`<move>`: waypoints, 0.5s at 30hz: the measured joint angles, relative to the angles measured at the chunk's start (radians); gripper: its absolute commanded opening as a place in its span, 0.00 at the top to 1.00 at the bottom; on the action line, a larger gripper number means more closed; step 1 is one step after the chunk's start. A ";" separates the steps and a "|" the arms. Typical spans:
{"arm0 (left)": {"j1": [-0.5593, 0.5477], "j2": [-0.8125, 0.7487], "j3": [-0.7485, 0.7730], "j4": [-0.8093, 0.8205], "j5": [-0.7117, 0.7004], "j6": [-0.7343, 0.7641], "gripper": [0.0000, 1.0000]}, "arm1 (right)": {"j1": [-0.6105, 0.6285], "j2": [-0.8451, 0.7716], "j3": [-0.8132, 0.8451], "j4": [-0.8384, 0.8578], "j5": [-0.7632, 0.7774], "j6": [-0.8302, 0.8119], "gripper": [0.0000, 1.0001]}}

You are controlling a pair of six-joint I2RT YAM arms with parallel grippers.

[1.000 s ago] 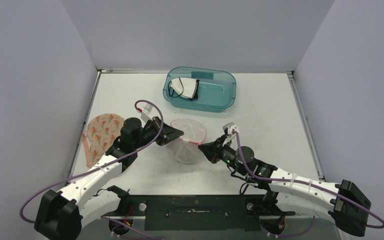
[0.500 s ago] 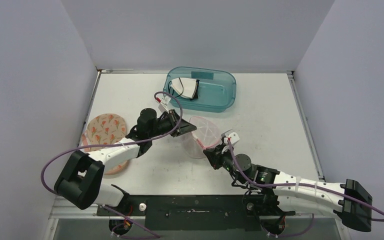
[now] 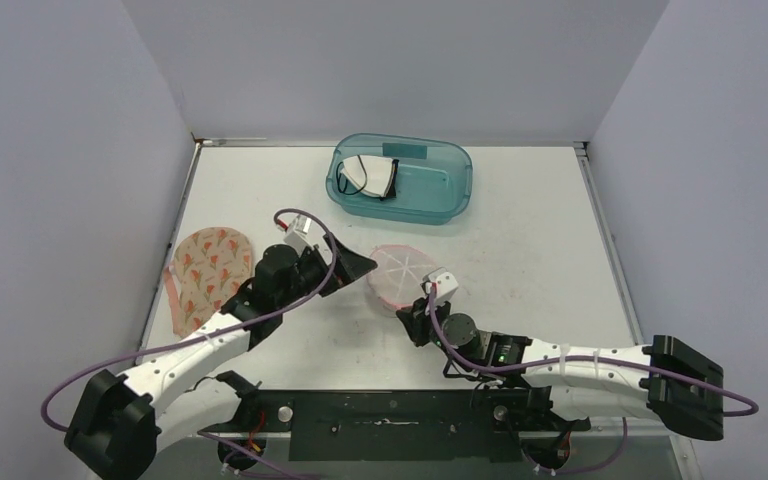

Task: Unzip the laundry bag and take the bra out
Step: Unzip the laundry bag at the center of the board.

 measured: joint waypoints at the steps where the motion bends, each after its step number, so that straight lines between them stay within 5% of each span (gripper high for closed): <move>1: -0.018 -0.033 -0.010 -0.029 -0.033 -0.003 0.03 | 0.003 0.009 0.000 0.008 0.003 0.002 0.95; 8: -0.240 -0.126 -0.058 -0.108 -0.245 -0.105 0.18 | 0.014 0.069 0.018 0.032 0.009 0.007 0.95; 15: -0.286 -0.112 -0.143 -0.050 -0.356 -0.261 0.30 | 0.014 0.081 0.036 0.040 0.009 0.025 0.95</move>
